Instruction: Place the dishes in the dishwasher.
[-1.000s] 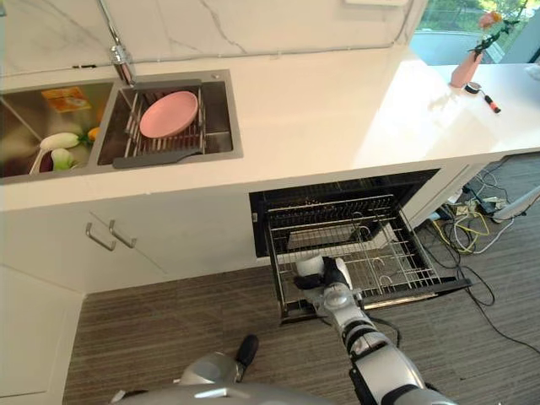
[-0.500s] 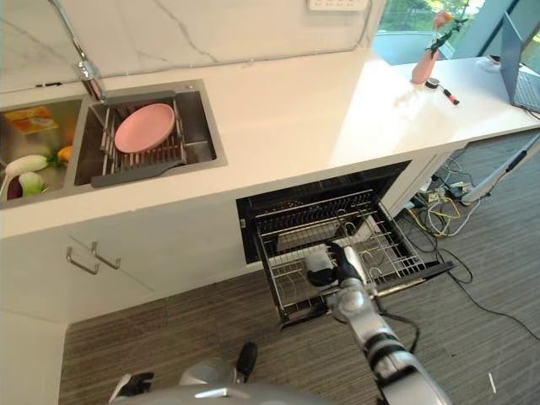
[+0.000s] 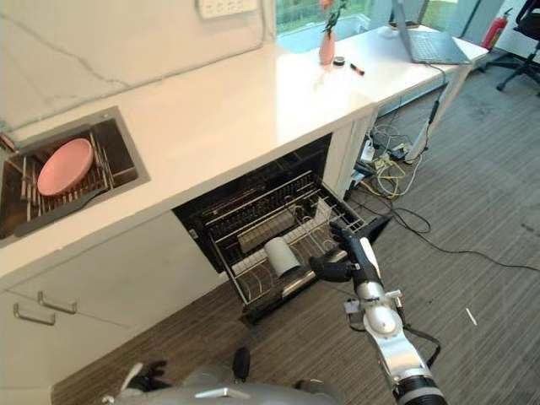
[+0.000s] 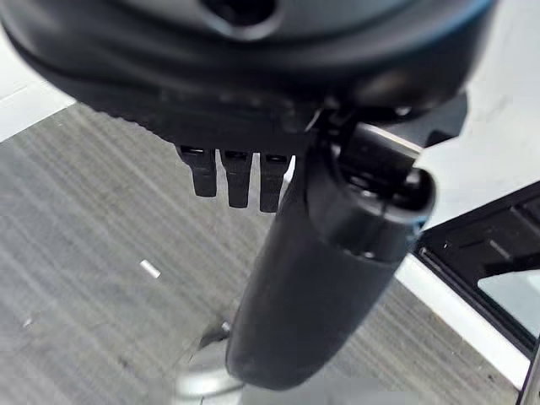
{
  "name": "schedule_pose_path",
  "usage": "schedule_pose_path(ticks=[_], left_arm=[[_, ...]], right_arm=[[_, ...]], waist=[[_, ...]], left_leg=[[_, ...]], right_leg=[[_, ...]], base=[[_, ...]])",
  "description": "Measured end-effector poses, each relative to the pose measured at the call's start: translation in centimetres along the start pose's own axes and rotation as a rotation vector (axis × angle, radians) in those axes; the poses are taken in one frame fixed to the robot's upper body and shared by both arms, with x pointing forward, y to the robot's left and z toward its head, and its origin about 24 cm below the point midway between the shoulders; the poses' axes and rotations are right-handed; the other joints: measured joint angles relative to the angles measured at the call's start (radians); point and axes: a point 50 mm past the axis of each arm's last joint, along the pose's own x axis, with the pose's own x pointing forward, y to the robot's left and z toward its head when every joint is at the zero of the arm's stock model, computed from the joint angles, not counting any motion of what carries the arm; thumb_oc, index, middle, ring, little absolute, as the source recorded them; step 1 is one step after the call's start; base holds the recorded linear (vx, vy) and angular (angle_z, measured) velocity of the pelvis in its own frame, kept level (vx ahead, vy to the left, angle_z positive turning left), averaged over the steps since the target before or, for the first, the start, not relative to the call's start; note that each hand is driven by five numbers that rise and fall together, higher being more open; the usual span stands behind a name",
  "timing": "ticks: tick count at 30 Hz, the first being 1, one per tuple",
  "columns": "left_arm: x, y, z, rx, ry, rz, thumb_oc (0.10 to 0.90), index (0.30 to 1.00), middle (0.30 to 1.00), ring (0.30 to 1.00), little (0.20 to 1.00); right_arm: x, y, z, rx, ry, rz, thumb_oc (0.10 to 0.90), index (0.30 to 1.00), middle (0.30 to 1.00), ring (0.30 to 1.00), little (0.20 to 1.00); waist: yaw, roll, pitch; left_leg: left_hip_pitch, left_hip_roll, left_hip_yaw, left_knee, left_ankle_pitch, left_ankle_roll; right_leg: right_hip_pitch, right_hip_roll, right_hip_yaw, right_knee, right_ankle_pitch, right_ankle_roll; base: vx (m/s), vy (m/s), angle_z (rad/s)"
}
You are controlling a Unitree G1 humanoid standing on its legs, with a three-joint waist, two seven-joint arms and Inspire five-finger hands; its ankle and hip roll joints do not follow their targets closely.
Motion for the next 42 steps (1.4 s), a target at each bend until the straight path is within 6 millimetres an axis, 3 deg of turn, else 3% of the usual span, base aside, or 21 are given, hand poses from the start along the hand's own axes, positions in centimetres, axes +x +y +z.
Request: schedule_pose_path(ticks=[5, 9, 11, 13, 16, 17, 19, 22, 23, 25, 26, 28, 30, 31, 32, 33, 35, 36, 37, 39, 42], left_arm=[[-0.8, -1.2, -2.3, 0.000, 0.059, -0.049, 0.800, 0.900, 0.900, 0.900, 0.900], [-1.1, -1.9, -2.9, 0.001, 0.069, -0.074, 0.800, 0.900, 0.900, 0.900, 0.900], [-1.1, -2.3, -2.8, -0.005, 0.065, -0.081, 0.800, 0.900, 0.900, 0.900, 0.900], [-0.8, -2.4, -1.7, 0.019, 0.037, -0.090, 0.800, 0.900, 0.900, 0.900, 0.900], [-0.5, -2.1, -0.9, 0.016, 0.019, -0.073, 0.800, 0.900, 0.900, 0.900, 0.900], [-0.4, -1.8, -0.6, 0.019, 0.016, -0.058, 0.800, 0.900, 0.900, 0.900, 0.900], [0.2, -1.0, 0.9, 0.018, -0.010, -0.025, 0.800, 0.900, 0.900, 0.900, 0.900], [0.3, -0.4, 1.3, 0.068, -0.017, 0.014, 0.800, 0.900, 0.900, 0.900, 0.900], [0.3, -0.3, 1.0, 0.079, 0.000, 0.015, 0.800, 0.900, 0.900, 0.900, 0.900], [0.2, -1.1, 1.0, 0.108, -0.003, -0.009, 0.800, 0.900, 0.900, 0.900, 0.900], [0.0, -1.9, 0.9, 0.126, -0.002, -0.027, 0.800, 0.900, 0.900, 0.900, 0.900], [-0.1, -3.0, 0.6, 0.126, 0.020, -0.059, 0.800, 0.900, 0.900, 0.900, 0.900], [0.0, -3.4, 1.0, 0.161, 0.041, -0.074, 0.800, 0.900, 0.900, 0.900, 0.900], [0.1, -3.1, 1.1, 0.176, 0.042, -0.069, 0.800, 0.900, 0.900, 0.900, 0.900], [0.3, -2.4, 1.3, 0.215, 0.042, -0.052, 0.800, 0.900, 0.900, 0.900, 0.900], [0.5, -1.9, 1.4, 0.286, 0.031, -0.038, 0.800, 0.900, 0.900, 0.900, 0.900], [0.7, -1.6, 2.6, 0.307, -0.005, -0.027, 0.800, 0.900, 0.900, 0.900, 0.900], [0.8, -1.0, 2.6, 0.325, -0.008, -0.012, 0.800, 0.900, 0.900, 0.900, 0.900], [0.9, -1.2, 3.5, 0.350, -0.029, -0.041, 0.800, 0.900, 0.900, 0.900, 0.900], [0.9, -1.3, 3.4, 0.362, -0.027, -0.060, 0.800, 0.900, 0.900, 0.900, 0.900], [0.5, -1.9, 1.6, 0.294, 0.030, -0.073, 0.800, 0.900, 0.900, 0.900, 0.900]], right_arm=[[0.1, -1.1, 0.4, 0.016, -0.018, -0.027, 0.800, 0.900, 0.900, 0.900, 0.900], [0.2, -1.9, 1.3, 0.014, -0.055, -0.052, 0.800, 0.900, 0.900, 0.900, 0.900], [0.2, -2.0, 1.3, 0.012, -0.053, -0.052, 0.800, 0.900, 0.900, 0.900, 0.900], [0.5, -2.3, 1.7, 0.002, -0.067, -0.058, 0.800, 0.900, 0.900, 0.900, 0.900], [1.0, -2.0, 2.3, -0.002, -0.085, -0.045, 0.800, 0.900, 0.900, 0.900, 0.900], [1.1, -2.0, 2.5, -0.002, -0.093, -0.048, 0.800, 0.900, 0.900, 0.900, 0.900], [1.4, -2.4, 2.9, -0.003, -0.107, -0.090, 0.800, 0.900, 0.900, 0.900, 0.900], [1.3, -3.2, 2.9, -0.003, -0.109, -0.141, 0.800, 0.900, 0.900, 0.900, 0.900], [1.1, -4.6, 3.3, -0.001, -0.125, -0.199, 0.800, 0.900, 0.900, 0.900, 0.900], [0.3, -6.2, 2.9, 0.009, -0.118, -0.280, 0.800, 0.900, 0.900, 0.900, 0.900], [-0.4, -7.0, 2.1, 0.022, -0.090, -0.329, 0.800, 0.900, 0.900, 0.900, 0.900], [-0.9, -7.8, 1.7, 0.047, -0.075, -0.405, 0.800, 0.900, 0.900, 0.900, 0.900], [-0.9, -6.8, 3.0, 0.079, -0.130, -0.391, 0.800, 0.900, 0.900, 0.900, 0.900], [-0.8, -6.3, 3.2, 0.092, -0.140, -0.380, 0.800, 0.900, 0.900, 0.900, 0.900], [-1.0, -4.7, 3.8, 0.114, -0.170, -0.327, 0.800, 0.900, 0.900, 0.900, 0.900], [-0.9, -2.1, 4.7, 0.120, -0.206, -0.203, 0.800, 0.900, 0.900, 0.900, 0.900], [-1.2, -0.8, 4.9, 0.125, -0.215, -0.141, 0.800, 0.900, 0.900, 0.900, 0.900], [-1.2, -0.2, 5.4, 0.128, -0.234, -0.110, 0.800, 0.900, 0.900, 0.900, 0.900], [-1.4, -0.1, 6.4, 0.135, -0.282, -0.096, 0.800, 0.900, 0.900, 0.900, 0.900], [-1.6, -0.5, 7.3, 0.139, -0.321, -0.115, 0.800, 0.900, 0.900, 0.900, 0.900], [-1.6, -1.1, 8.2, 0.158, -0.366, -0.130, 0.800, 0.900, 0.900, 0.900, 0.900]], waist=[[0.015, -0.006, -0.031], [0.021, 0.055, -0.055], [0.028, 0.087, -0.060], [0.038, 0.117, -0.059], [0.044, 0.106, -0.050], [0.040, 0.090, -0.044], [-0.002, 0.048, -0.014], [-0.046, 0.039, 0.000], [-0.074, 0.051, 0.002], [-0.077, 0.079, -0.002], [-0.104, 0.089, -0.009], [-0.107, 0.102, -0.017], [-0.126, 0.100, -0.017], [-0.128, 0.086, -0.009], [-0.148, 0.055, -0.005], [-0.161, 0.035, -0.005], [-0.177, 0.029, -0.018], [-0.175, 0.029, -0.019], [-0.183, 0.021, -0.023], [-0.195, 0.013, -0.034], [-0.198, 0.041, -0.076]], left_leg=[[-0.047, 0.031, -0.005, 0.031, 0.010, -0.040], [-0.113, 0.028, -0.061, 0.061, 0.044, -0.111], [-0.136, 0.006, -0.104, 0.080, 0.072, -0.123], [-0.194, -0.031, -0.158, 0.095, 0.155, -0.193], [-0.207, -0.022, -0.090, 0.099, 0.095, -0.164], [-0.200, -0.008, -0.085, 0.104, 0.068, -0.171], [-0.159, 0.120, -0.006, 0.113, 0.031, -0.199], [-0.094, 0.253, 0.048, 0.114, 0.015, -0.225], [-0.070, 0.301, 0.080, 0.104, 0.003, -0.241], [-0.046, 0.278, 0.084, 0.096, -0.011, -0.247], [-0.038, 0.255, 0.095, 0.078, -0.004, -0.219], [-0.011, 0.149, 0.111, 0.056, -0.003, -0.189], [0.002, 0.053, 0.135, 0.032, -0.046, -0.106], [0.008, 0.032, 0.139, 0.028, -0.043, -0.096], [0.015, -0.024, 0.142, 0.021, -0.047, -0.056], [0.045, -0.063, 0.156, -0.020, -0.029, -0.022], [0.034, -0.073, 0.146, -0.026, -0.035, -0.008], [0.029, -0.068, 0.152, -0.032, -0.030, -0.007], [0.016, -0.084, 0.154, -0.033, -0.023, -0.004], [0.023, -0.114, 0.139, -0.034, -0.029, -0.003], [0.029, -0.118, 0.139, -0.035, -0.041, 0.010]], right_leg=[[-0.017, 0.042, -0.016, -0.008, -0.004, -0.043], [-0.066, 0.047, -0.035, 0.032, -0.013, -0.067], [-0.070, 0.033, -0.044, 0.033, -0.010, -0.078], [-0.103, -0.009, -0.070, 0.048, 0.007, -0.119], [-0.101, -0.032, -0.107, -0.006, 0.054, -0.134], [-0.100, -0.040, -0.123, -0.021, 0.066, -0.135], [-0.072, -0.048, -0.201, -0.059, 0.090, -0.132], [-0.032, -0.049, -0.259, -0.069, 0.083, -0.116], [-0.030, -0.061, -0.299, -0.063, 0.086, -0.082], [-0.025, -0.086, -0.325, -0.046, 0.093, -0.061], [-0.015, -0.105, -0.350, -0.039, 0.092, -0.036], [-0.038, -0.173, -0.347, 0.020, 0.094, 0.003], [-0.089, -0.259, -0.306, 0.101, 0.099, 0.040], [-0.096, -0.283, -0.292, 0.116, 0.100, 0.041], [-0.118, -0.326, -0.220, 0.147, 0.109, 0.044], [-0.183, -0.325, -0.036, 0.222, 0.122, 0.045], [-0.208, -0.243, 0.078, 0.205, 0.087, 0.092], [-0.222, -0.177, 0.176, 0.172, 0.068, 0.132], [-0.221, -0.129, 0.192, 0.087, 0.069, 0.126], [-0.188, -0.125, 0.196, 0.030, 0.076, 0.118], [-0.132, -0.129, 0.180, -0.081, 0.135, 0.149]], base=[[-0.06, -0.084, 0.13], [-0.13, -0.052, 0.32], [-0.20, 0.078, 0.49], [-0.27, 0.151, 0.71], [-0.17, 0.177, 0.43], [-0.14, 0.367, 0.74], [-0.09, 0.318, 0.96], [-0.04, 0.448, 0.84], [-0.03, 0.508, 0.61], [-0.01, 0.464, 0.71], [-0.02, 0.569, 0.68], [-0.02, 0.515, 0.29], [0.00, 0.398, -0.04], [0.03, 0.315, 0.05], [0.09, 0.291, -0.07], [0.08, 0.242, 0.05], [0.04, 0.097, 0.06], [0.04, 0.034, 0.05], [0.06, 0.019, 0.01], [0.09, -0.025, 0.25], [0.08, -0.040, 0.02]])
